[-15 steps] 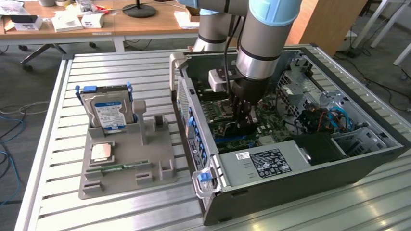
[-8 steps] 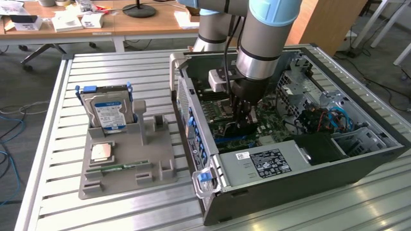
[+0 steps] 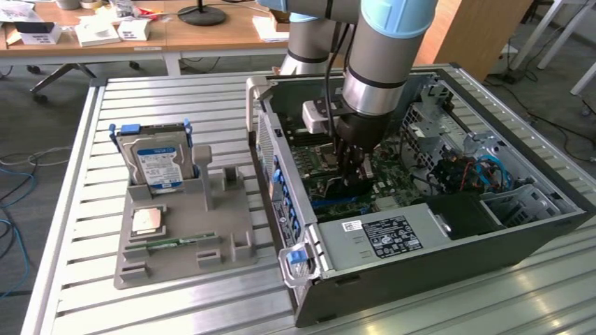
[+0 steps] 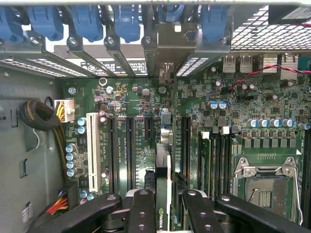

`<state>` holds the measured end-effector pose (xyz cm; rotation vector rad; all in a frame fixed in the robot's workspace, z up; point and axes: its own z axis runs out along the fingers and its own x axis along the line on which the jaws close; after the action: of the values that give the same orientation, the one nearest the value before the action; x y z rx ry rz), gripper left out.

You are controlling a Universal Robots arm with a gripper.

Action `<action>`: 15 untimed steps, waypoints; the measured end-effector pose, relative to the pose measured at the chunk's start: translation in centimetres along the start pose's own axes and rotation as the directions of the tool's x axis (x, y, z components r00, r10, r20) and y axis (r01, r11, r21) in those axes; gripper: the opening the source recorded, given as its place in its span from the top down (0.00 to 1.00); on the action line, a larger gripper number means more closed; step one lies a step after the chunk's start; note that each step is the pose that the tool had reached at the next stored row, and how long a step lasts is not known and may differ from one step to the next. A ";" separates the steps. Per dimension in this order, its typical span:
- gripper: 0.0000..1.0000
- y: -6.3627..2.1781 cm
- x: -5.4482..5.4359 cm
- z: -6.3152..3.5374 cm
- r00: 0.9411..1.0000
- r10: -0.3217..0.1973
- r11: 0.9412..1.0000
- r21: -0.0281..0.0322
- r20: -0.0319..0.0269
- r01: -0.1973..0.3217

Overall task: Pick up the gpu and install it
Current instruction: 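Insert the gpu into the slot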

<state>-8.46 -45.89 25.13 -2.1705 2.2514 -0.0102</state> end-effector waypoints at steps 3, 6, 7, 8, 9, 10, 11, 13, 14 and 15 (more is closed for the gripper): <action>0.74 0.00 0.0 0.00 1.000 0.000 1.000 0.000 0.000 0.000; 0.74 0.00 0.0 0.00 1.000 0.000 1.000 0.000 0.000 0.000; 0.74 0.00 0.0 0.00 1.000 0.000 1.000 0.000 0.000 0.000; 0.74 0.00 0.0 0.00 1.000 0.000 1.000 0.000 0.000 0.000; 0.74 0.00 0.0 0.00 1.000 0.000 1.000 0.001 0.000 0.000; 0.74 0.00 0.0 0.00 1.000 0.000 1.000 0.001 0.000 0.000; 0.74 0.00 0.0 0.00 1.000 0.000 1.000 0.001 0.000 0.000; 0.74 0.00 0.0 0.00 1.000 -0.001 1.000 0.002 0.000 0.001; 0.74 0.00 0.0 0.00 1.000 -0.001 1.000 0.002 0.000 0.001; 0.74 0.00 0.0 0.00 1.000 -0.002 1.000 0.002 0.000 0.002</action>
<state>-8.46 -45.89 25.13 -2.1714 2.2483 -0.0127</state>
